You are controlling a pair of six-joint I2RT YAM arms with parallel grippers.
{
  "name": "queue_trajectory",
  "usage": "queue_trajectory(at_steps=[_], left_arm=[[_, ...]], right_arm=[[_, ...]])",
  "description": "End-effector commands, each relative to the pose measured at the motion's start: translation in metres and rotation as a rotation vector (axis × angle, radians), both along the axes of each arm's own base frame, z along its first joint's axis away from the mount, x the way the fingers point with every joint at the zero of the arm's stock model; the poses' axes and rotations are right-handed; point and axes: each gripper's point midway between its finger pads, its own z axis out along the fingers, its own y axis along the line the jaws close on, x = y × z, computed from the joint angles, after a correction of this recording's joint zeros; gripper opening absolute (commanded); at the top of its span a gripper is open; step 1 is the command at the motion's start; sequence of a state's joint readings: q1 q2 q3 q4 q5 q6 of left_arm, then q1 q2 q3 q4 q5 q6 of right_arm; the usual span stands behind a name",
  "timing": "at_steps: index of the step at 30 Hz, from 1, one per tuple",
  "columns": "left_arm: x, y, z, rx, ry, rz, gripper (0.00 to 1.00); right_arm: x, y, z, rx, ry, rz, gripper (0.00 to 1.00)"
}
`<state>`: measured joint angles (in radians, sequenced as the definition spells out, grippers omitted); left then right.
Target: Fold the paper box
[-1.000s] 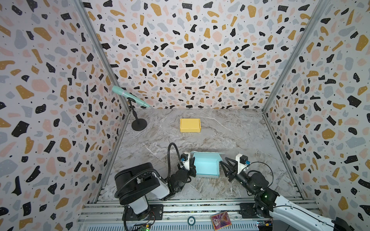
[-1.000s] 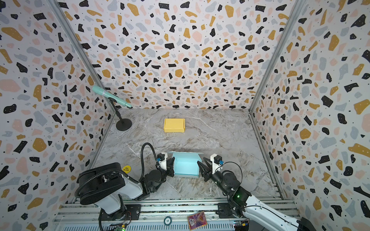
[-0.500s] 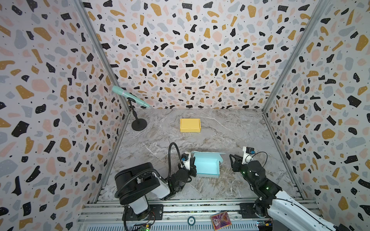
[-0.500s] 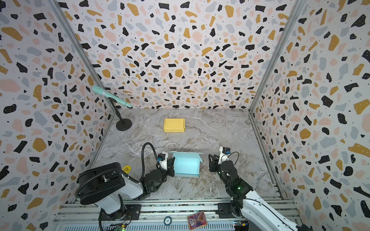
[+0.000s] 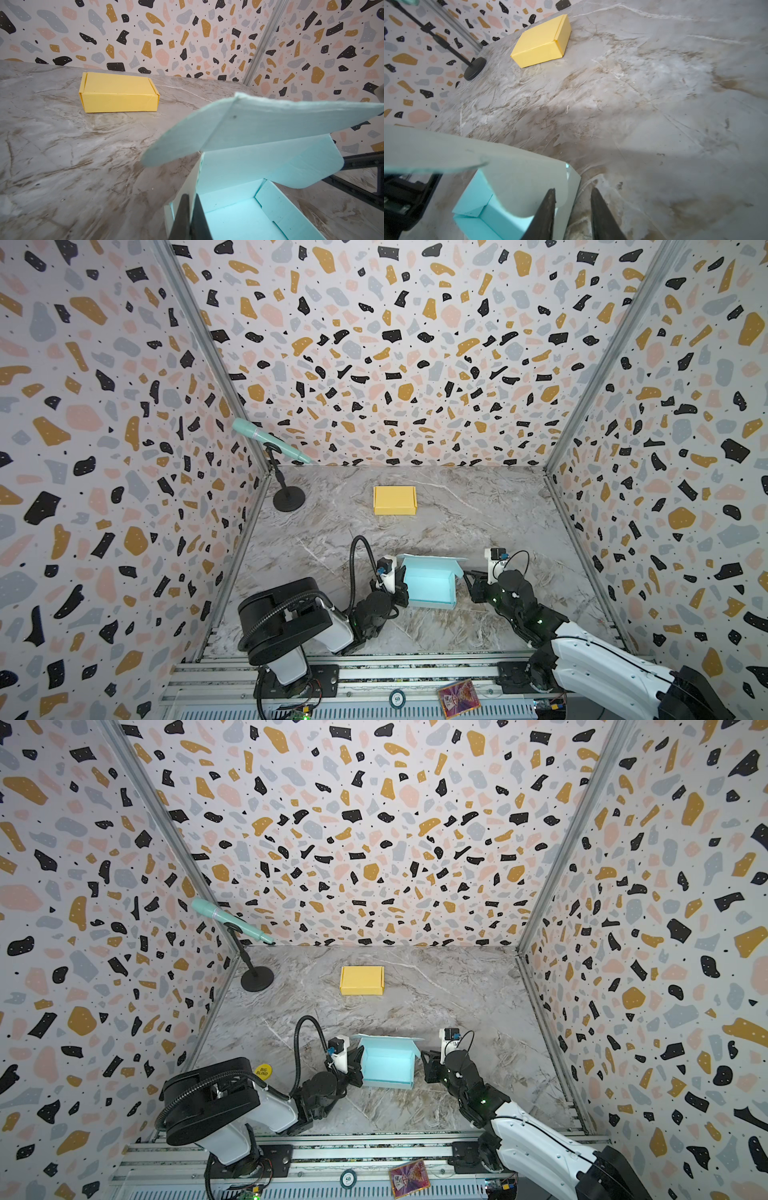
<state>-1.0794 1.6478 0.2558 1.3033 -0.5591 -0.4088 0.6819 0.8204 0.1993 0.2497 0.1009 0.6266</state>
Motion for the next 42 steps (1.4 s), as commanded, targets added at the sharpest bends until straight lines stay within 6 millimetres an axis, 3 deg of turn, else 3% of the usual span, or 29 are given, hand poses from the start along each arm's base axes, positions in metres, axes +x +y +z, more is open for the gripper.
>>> queue_trajectory(at_steps=[1,13,29,42], left_arm=[[-0.01,-0.008,-0.014,0.01,0.059,-0.054,0.0],[-0.009,-0.013,-0.012,-0.081,0.096,-0.021,0.0],[-0.015,-0.011,-0.026,-0.005,0.053,-0.003,0.0],[-0.024,-0.011,-0.028,0.045,0.026,0.024,0.0]], right_arm=[[0.003,0.016,0.016,0.039,-0.035,0.041,0.28],[-0.004,0.028,0.007,-0.014,-0.043,0.043,0.26],[-0.006,0.012,0.002,-0.045,-0.081,-0.004,0.26],[-0.021,-0.013,-0.001,-0.017,-0.074,-0.061,0.25]])
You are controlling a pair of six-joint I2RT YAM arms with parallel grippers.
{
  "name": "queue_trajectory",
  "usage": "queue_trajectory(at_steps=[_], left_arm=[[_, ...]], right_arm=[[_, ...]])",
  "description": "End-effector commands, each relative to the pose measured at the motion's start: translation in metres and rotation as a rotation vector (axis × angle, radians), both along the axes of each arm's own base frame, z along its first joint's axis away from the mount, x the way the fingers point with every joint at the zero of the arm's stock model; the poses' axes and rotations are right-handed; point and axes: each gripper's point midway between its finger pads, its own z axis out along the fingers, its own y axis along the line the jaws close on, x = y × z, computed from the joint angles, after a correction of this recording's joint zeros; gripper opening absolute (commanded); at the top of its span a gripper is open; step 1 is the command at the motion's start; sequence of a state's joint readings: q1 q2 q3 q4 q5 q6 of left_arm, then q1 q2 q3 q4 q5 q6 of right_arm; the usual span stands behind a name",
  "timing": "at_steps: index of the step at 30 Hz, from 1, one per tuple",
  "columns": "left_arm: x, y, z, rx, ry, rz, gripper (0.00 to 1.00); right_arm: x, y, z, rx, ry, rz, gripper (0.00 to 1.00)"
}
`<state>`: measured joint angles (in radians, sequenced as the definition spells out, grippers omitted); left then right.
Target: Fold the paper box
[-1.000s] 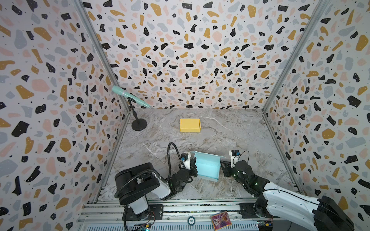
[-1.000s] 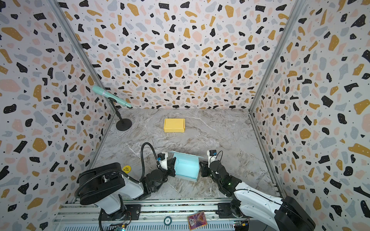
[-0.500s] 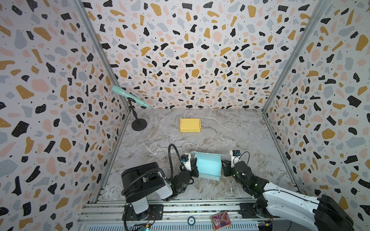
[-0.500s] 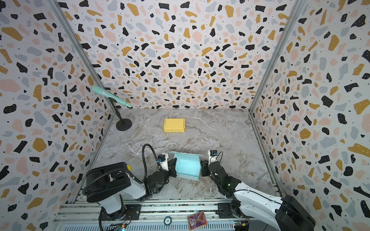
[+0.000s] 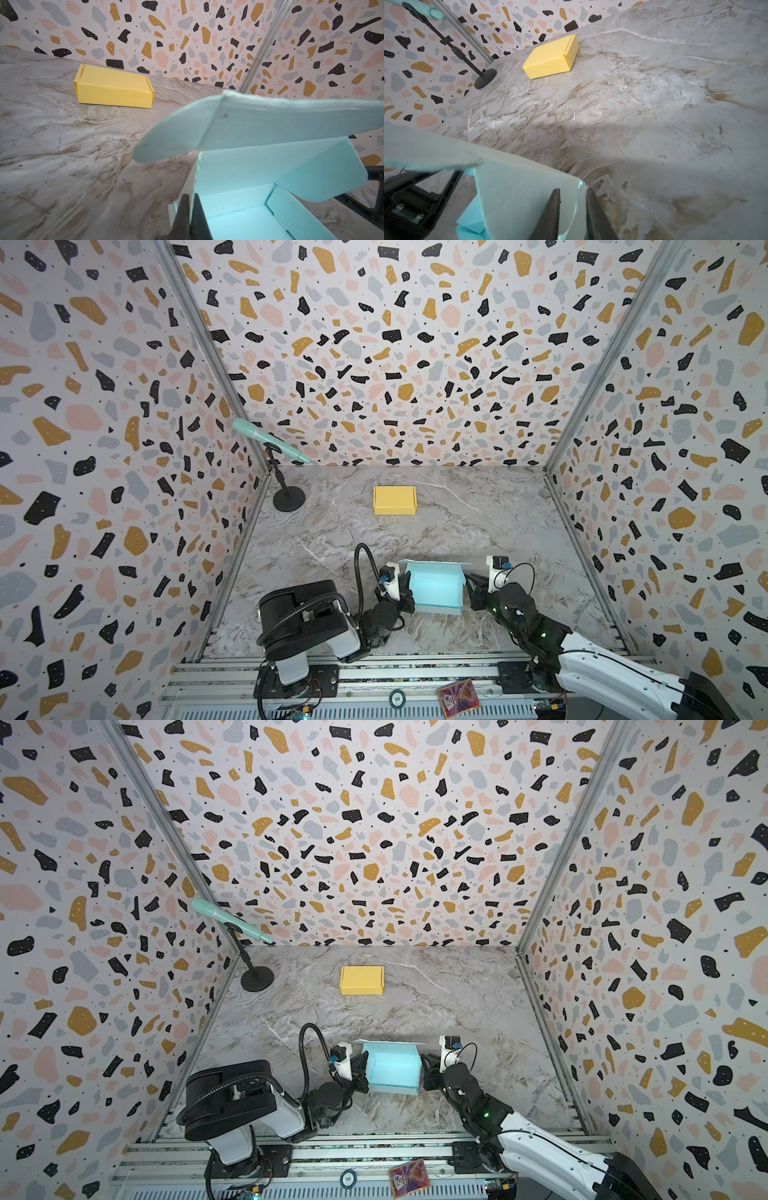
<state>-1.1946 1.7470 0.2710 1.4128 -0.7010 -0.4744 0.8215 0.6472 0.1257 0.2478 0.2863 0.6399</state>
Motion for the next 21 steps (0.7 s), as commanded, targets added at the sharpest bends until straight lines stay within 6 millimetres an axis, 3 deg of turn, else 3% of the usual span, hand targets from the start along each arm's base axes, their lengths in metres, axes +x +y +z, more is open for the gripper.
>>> queue_trajectory(at_steps=[1,21], left_arm=[[-0.007,0.001,-0.025,0.119,0.029,-0.011,0.0],[-0.011,-0.006,-0.032,0.176,0.033,0.021,0.0]], right_arm=[[-0.007,-0.012,-0.017,-0.035,0.047,-0.031,0.25],[-0.029,0.015,-0.04,-0.043,0.094,0.043,0.19]])
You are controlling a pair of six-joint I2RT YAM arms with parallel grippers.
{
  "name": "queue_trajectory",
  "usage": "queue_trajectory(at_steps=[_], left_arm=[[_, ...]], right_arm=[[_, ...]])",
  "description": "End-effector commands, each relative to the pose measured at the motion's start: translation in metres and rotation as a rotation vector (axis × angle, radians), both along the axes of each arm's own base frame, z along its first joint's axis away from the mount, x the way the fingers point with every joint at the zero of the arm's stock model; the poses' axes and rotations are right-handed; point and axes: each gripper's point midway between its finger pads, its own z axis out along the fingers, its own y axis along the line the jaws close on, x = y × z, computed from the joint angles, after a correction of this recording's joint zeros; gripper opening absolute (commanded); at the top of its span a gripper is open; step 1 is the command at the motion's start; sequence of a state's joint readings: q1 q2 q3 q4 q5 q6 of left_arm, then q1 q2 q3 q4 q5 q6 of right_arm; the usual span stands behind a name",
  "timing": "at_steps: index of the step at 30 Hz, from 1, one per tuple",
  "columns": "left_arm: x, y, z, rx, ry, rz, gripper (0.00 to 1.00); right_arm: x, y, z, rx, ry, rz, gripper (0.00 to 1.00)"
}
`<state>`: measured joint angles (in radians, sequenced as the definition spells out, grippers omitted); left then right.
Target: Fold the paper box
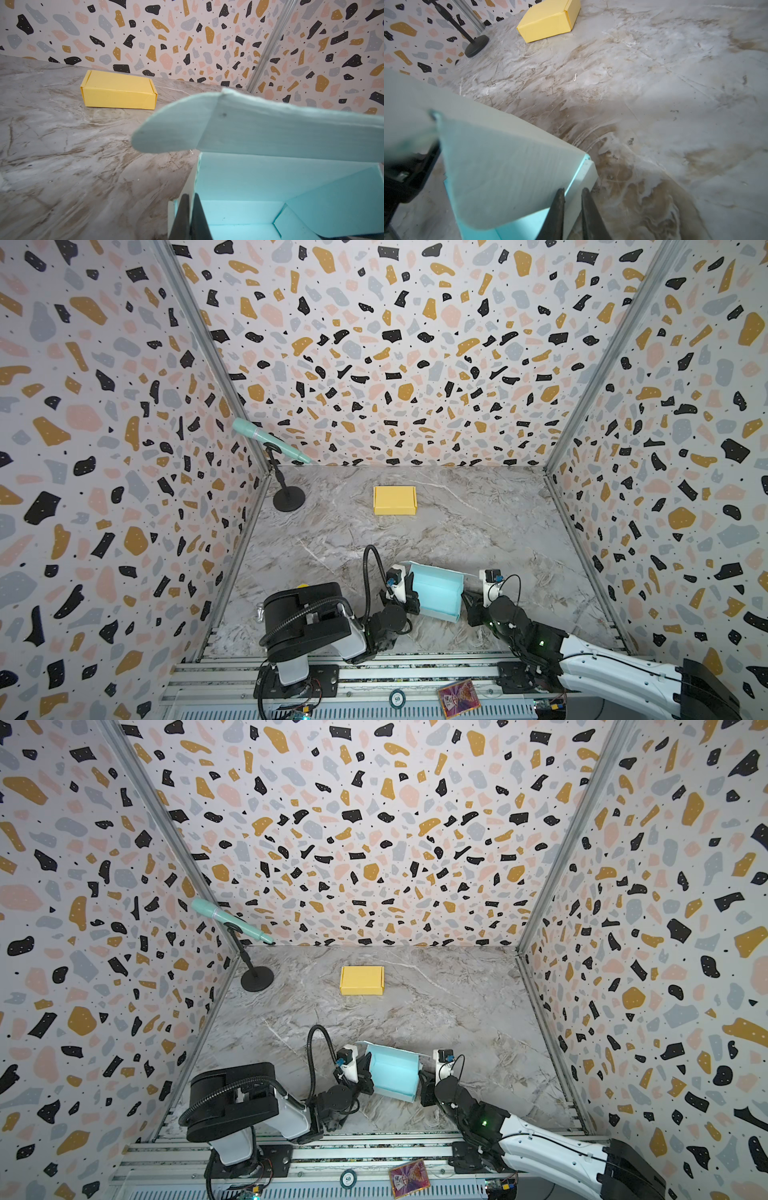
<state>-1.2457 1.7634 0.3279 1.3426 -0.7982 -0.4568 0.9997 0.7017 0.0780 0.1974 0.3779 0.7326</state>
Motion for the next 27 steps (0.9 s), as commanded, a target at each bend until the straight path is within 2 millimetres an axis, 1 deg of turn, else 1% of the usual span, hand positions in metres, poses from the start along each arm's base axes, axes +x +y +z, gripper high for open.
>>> queue_trajectory(at_steps=[1,5,9,13,15,19,23,27], left_arm=[[-0.009,0.003,-0.031,0.125,0.048,-0.022,0.0],[-0.014,0.001,-0.028,0.119,0.04,-0.039,0.0],[-0.018,0.003,-0.03,0.128,0.035,-0.051,0.0],[-0.019,0.011,-0.038,0.159,0.032,-0.028,0.0],[-0.019,0.014,-0.039,0.156,0.033,-0.022,0.0],[-0.019,0.008,-0.042,0.189,0.031,-0.022,0.0],[-0.017,0.0,-0.04,0.206,0.023,-0.014,0.0],[-0.02,-0.006,-0.039,0.224,0.015,-0.005,0.0]], right_arm=[[0.003,0.004,0.002,0.026,-0.009,-0.017,0.19],[0.006,0.008,0.005,0.02,-0.029,-0.012,0.19],[0.009,0.008,0.007,-0.004,-0.045,-0.014,0.19],[0.009,0.001,0.004,-0.017,-0.055,-0.03,0.19],[0.008,-0.003,0.001,-0.012,-0.06,-0.035,0.19],[0.008,-0.011,-0.001,0.002,-0.072,-0.038,0.19],[0.01,-0.02,-0.004,0.012,-0.071,-0.044,0.19],[0.011,-0.025,-0.001,0.039,-0.087,-0.05,0.19]])
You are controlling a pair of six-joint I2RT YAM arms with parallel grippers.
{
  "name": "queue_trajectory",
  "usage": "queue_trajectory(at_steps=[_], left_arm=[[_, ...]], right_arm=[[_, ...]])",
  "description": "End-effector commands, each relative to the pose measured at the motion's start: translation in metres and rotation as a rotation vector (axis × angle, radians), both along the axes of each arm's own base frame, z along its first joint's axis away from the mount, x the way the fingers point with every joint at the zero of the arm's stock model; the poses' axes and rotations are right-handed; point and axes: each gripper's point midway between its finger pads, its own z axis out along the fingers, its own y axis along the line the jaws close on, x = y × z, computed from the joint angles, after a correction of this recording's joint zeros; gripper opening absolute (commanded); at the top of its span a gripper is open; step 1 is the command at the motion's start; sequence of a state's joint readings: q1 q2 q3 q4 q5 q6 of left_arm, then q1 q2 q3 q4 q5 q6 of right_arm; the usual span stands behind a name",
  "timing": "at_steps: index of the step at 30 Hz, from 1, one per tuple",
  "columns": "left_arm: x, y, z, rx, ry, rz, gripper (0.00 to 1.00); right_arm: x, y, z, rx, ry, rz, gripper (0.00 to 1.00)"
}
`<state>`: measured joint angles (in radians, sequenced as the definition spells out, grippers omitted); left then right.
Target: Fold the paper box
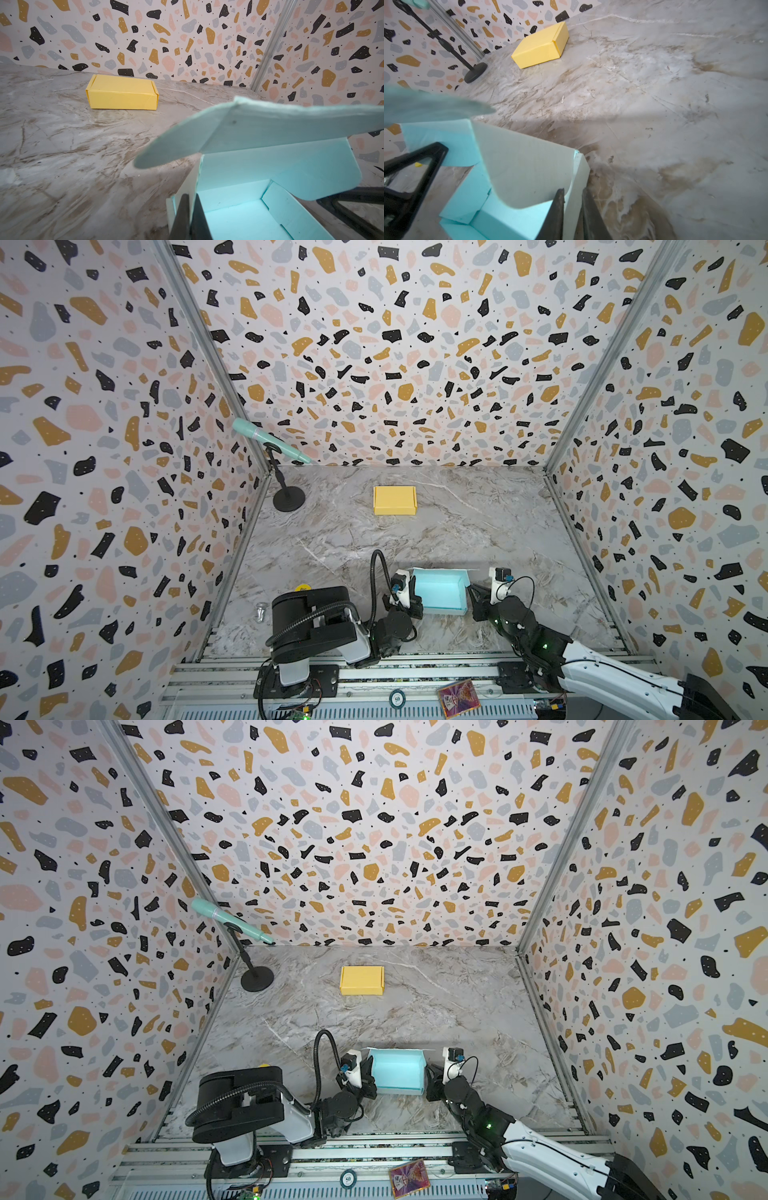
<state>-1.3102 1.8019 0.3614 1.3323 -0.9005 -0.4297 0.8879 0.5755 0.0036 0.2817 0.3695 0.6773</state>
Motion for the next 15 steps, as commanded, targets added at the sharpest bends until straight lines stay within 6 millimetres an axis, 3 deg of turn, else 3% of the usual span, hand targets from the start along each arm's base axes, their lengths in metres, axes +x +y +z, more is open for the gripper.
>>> queue_trajectory(at_steps=[1,5,11,15], left_arm=[[-0.012,-0.001,-0.036,0.183,0.041,-0.034,0.0],[-0.016,-0.003,-0.034,0.179,0.04,-0.042,0.0],[-0.02,-0.005,-0.025,0.141,0.038,-0.079,0.0],[-0.026,-0.01,-0.011,0.106,0.026,-0.139,0.15]], right_arm=[[-0.006,-0.005,-0.013,-0.028,0.013,0.024,0.19],[-0.007,-0.011,-0.01,0.014,0.006,-0.008,0.19],[-0.009,-0.011,0.006,0.036,-0.027,0.008,0.28],[-0.011,-0.01,0.005,0.031,-0.017,0.022,0.28]])
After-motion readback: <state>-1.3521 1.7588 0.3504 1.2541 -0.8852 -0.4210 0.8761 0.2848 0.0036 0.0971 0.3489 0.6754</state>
